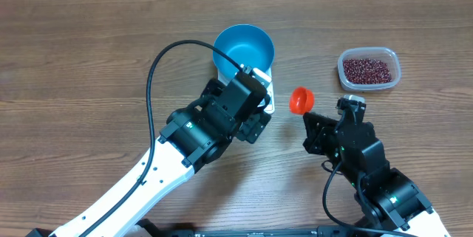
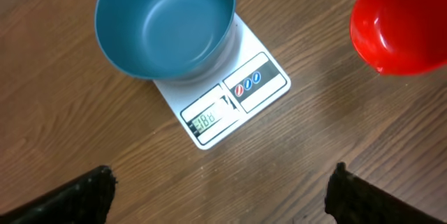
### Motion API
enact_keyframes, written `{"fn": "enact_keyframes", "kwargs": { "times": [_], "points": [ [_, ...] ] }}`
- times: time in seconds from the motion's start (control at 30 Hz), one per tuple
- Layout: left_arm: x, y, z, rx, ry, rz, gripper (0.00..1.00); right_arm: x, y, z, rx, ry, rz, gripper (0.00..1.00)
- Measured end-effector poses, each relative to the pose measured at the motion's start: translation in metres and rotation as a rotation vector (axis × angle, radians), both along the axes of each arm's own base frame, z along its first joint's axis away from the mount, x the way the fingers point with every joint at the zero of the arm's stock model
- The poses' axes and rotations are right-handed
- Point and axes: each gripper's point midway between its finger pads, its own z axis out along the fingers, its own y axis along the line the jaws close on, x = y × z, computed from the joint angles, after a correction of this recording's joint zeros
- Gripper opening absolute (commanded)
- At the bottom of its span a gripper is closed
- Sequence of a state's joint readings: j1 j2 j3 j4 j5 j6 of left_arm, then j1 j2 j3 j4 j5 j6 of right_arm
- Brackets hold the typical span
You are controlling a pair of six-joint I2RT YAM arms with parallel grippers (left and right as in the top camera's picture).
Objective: Scoop item into bowl and weigh 150g on scale
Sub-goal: 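Withdraw the left gripper from the scale back to its side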
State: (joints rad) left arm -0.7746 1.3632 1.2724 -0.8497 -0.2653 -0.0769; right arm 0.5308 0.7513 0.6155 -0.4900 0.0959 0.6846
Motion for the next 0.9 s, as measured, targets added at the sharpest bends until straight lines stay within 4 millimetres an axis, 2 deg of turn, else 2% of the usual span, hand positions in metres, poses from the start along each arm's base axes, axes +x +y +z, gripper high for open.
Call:
{"fn": "enact_keyframes", "kwargs": {
  "times": [0.53,0.8,0.9],
  "points": [
    [-0.003,0.002,-0.003,0.011,0.015,0.001,1.00,-0.005,0.010,-0.002,0.043,0.031,0.041,0.04],
    [-0.011,0.002,-0.005,0.015,0.055,-0.026,1.00,-0.002,0.012,-0.016,0.018,0.079,0.042,0.04],
    [-0.015,-0.001,0.002,0.002,0.076,-0.066,1.00,-0.001,0.013,-0.023,0.007,0.099,0.041,0.04]
  ]
}}
